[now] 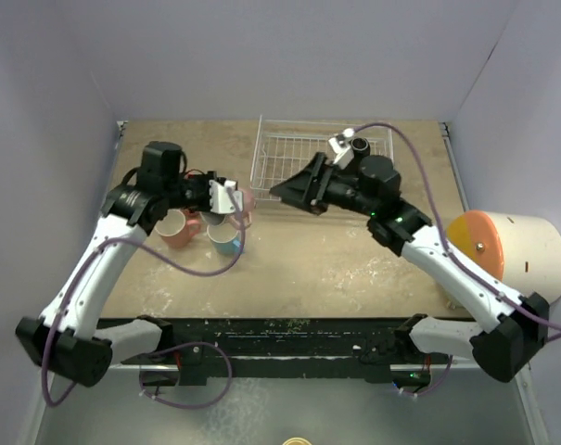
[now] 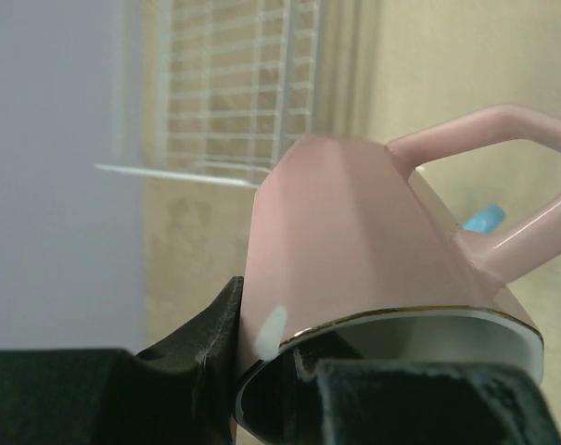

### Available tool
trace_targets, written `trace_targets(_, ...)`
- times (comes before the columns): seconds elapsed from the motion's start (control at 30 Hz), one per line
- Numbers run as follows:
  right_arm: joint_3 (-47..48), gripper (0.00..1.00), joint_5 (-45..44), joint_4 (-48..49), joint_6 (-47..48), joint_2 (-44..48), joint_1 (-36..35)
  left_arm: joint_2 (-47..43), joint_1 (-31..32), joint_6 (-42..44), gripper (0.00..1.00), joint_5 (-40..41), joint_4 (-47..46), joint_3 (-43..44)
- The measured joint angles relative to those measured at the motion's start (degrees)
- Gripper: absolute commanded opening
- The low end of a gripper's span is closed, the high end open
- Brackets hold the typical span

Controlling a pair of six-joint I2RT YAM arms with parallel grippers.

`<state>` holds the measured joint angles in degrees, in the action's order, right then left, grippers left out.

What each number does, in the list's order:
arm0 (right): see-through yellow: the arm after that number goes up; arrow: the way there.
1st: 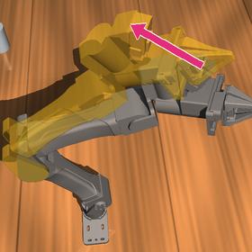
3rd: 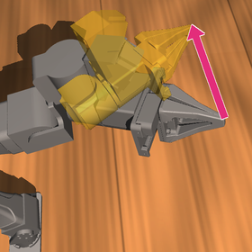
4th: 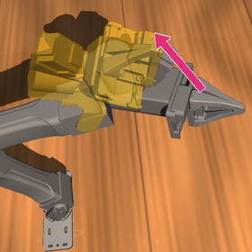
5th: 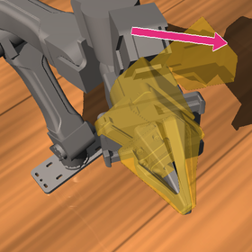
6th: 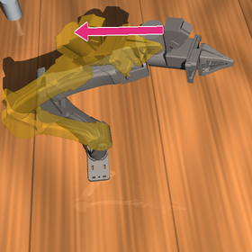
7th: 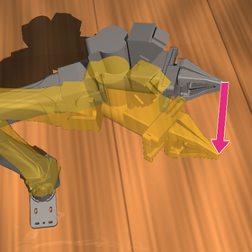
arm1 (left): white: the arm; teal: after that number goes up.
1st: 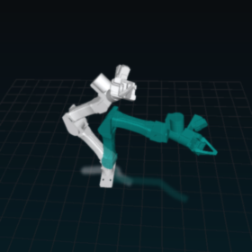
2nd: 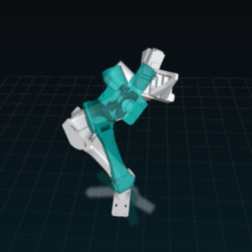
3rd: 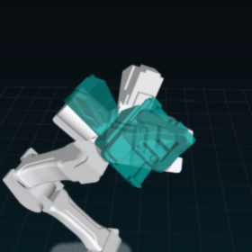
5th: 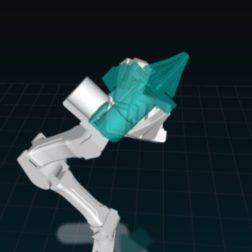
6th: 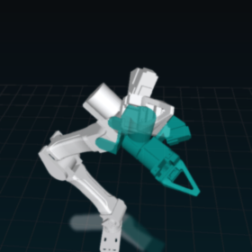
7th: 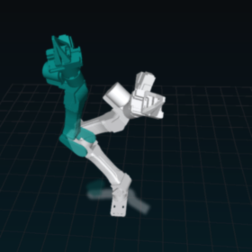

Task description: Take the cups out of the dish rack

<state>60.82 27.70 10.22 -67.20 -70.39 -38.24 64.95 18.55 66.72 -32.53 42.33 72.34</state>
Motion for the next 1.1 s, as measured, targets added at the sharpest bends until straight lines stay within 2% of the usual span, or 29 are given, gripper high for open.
trace_targets(0.17,5.77,0.78,-6.16,-15.19,10.1,4.5,10.16,13.4,1.84,-5.03,0.0,9.81,8.66,7.91)
trace_targets(0.43,17.4,0.78,-16.39,-31.71,22.67,4.33,13.33,25.79,1.84,-8.94,0.0,19.41,12.39,17.44)
trace_targets(0.63,19.1,0.78,-19.71,-36.24,26.49,3.04,14.34,31.43,0.79,-9.81,0.0,22.03,15.04,20.72)
trace_targets(0.87,19.1,0.78,-22.47,-39.8,29.07,1.38,15.26,41.11,-3.58,-12.79,0.0,22.12,17.44,26.47)
trace_targets(1.1,19.12,0.78,-23.74,-40.83,30.18,1.4,15.45,49.4,-3.85,-14.08,0.0,21.84,19.96,30.27)
